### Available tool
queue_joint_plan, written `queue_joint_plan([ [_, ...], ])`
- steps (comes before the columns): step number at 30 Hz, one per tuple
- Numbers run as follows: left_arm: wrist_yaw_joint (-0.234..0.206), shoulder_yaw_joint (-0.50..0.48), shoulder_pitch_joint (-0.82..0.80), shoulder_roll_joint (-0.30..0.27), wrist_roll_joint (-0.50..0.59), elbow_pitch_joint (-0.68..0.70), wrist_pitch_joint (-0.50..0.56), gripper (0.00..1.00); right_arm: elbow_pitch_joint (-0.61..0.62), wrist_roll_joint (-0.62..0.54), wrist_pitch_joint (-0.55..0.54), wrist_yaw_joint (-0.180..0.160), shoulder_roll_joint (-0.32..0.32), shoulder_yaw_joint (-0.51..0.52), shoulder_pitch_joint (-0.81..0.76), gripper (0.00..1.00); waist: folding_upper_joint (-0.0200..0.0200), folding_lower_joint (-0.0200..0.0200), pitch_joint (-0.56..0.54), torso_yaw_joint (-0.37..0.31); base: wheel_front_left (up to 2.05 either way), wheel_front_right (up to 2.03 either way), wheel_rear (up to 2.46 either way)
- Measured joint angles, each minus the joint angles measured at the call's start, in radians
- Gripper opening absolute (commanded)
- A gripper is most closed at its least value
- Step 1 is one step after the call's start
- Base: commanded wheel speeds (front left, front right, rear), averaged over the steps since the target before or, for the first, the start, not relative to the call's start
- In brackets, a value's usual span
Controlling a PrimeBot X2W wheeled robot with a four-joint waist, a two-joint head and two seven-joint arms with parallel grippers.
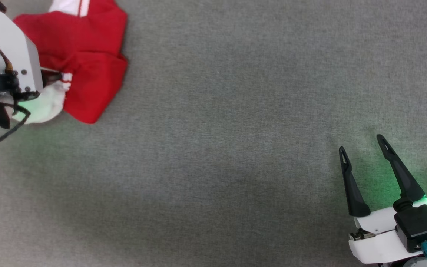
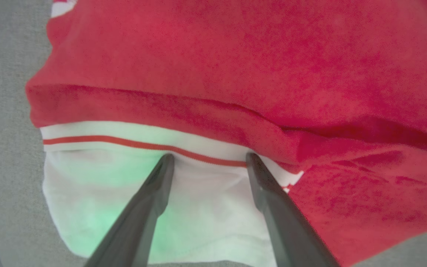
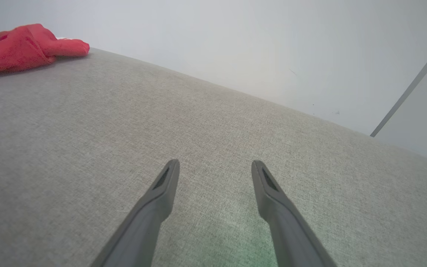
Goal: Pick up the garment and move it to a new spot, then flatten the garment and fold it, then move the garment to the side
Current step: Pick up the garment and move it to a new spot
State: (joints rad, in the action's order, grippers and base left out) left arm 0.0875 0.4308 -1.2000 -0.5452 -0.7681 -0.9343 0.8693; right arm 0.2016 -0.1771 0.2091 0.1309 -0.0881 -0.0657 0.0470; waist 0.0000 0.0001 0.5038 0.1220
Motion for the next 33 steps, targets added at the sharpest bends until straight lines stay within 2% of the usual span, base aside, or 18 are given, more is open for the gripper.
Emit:
queue_joint_plan([
  [4, -0.008, 0.012, -0.026, 0.009, 0.009, -0.036, 0.027, 1.00, 0.012, -0.001, -0.002, 0.000, 0.003, 0.003, 0.000, 1.00, 0.0000, 0.0000, 0.024, -0.014, 0.00, 0.00, 0.00],
  [5, -0.015, 0.011, -0.030, 0.014, 0.008, -0.046, 0.030, 0.83, 0.012, -0.001, -0.002, 0.000, 0.004, 0.005, 0.000, 1.00, 0.0000, -0.0001, 0.029, -0.017, 0.00, 0.00, 0.00],
  [6, -0.022, 0.008, -0.033, 0.017, 0.001, -0.056, 0.036, 0.48, 0.012, -0.001, -0.002, 0.000, 0.004, 0.006, 0.000, 1.00, 0.0000, 0.0000, 0.034, -0.019, 0.00, 0.00, 0.00],
  [7, -0.032, 0.008, -0.038, 0.021, 0.001, -0.065, 0.038, 0.31, 0.012, -0.001, -0.002, 0.000, 0.005, 0.008, 0.001, 1.00, 0.0000, 0.0000, 0.038, -0.022, 0.00, 0.00, 0.00],
  [8, -0.039, 0.008, -0.045, 0.026, 0.000, -0.074, 0.047, 0.00, 0.012, -0.002, -0.001, 0.000, 0.007, 0.010, 0.001, 1.00, 0.0000, 0.0000, 0.040, -0.024, 0.00, 0.00, 0.00],
  [13, -0.057, 0.008, -0.050, 0.038, -0.003, -0.088, 0.012, 0.00, -0.009, -0.004, 0.004, 0.000, 0.016, 0.014, 0.003, 1.00, 0.0000, -0.0001, 0.029, -0.027, 0.00, 0.00, 0.00],
  [19, -0.059, 0.014, -0.063, 0.028, 0.027, -0.070, -0.109, 0.00, -0.060, 0.008, 0.022, 0.000, 0.029, 0.003, 0.004, 1.00, 0.0000, -0.0001, -0.027, -0.026, 0.00, 0.00, 0.00],
  [24, -0.055, 0.034, -0.123, 0.006, 0.069, -0.035, -0.179, 0.00, -0.114, 0.028, 0.038, 0.000, 0.034, -0.007, 0.002, 1.00, 0.0000, -0.0001, -0.099, -0.021, 0.00, 0.00, 0.00],
  [33, -0.042, 0.096, -0.206, 0.019, 0.147, 0.008, -0.250, 0.00, -0.186, 0.091, 0.051, 0.000, 0.036, -0.021, -0.017, 1.00, 0.0000, -0.0001, -0.259, -0.010, 0.00, 0.00, 0.00],
])
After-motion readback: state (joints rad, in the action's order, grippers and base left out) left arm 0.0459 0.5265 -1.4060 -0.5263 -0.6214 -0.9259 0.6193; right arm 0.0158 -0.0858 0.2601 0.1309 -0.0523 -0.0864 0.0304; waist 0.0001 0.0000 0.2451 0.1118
